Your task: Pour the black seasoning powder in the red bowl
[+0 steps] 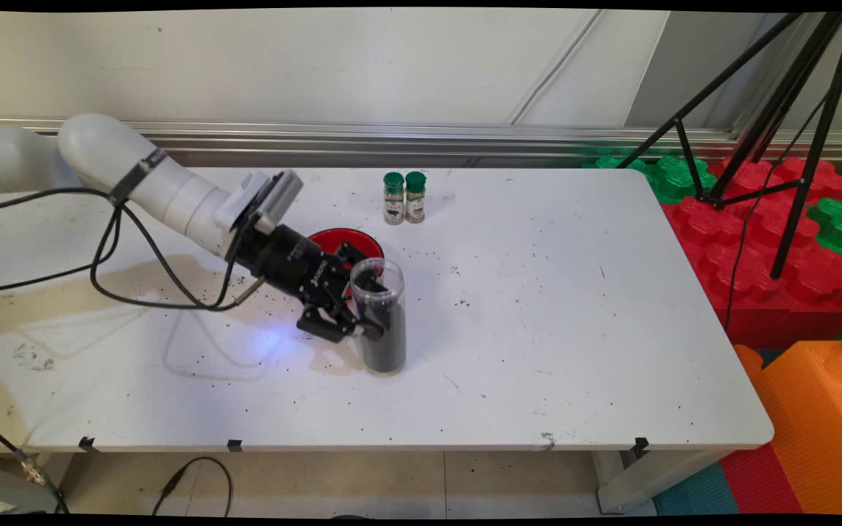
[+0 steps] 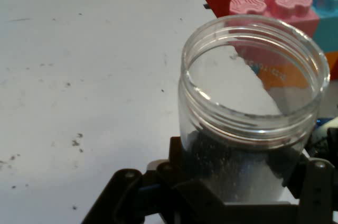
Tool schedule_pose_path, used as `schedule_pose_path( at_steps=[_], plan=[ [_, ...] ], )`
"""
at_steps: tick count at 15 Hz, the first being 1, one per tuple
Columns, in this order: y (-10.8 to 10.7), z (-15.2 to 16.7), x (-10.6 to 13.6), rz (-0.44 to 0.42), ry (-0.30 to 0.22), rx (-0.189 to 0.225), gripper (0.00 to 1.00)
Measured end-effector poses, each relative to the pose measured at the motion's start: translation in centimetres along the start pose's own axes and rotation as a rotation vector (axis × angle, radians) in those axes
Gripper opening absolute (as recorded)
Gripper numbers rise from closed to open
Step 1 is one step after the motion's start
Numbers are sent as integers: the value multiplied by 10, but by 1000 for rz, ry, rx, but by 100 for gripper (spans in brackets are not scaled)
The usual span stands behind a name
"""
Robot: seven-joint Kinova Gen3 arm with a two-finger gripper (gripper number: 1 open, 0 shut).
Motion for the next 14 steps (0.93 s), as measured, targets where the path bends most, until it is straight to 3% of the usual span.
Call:
schedule_pose_path(
  at_steps=[4,14],
  plan=[
    [-3,-10,10,-34,10,24,0],
    [-22,-45,52,-113,19,132,0]
  ],
)
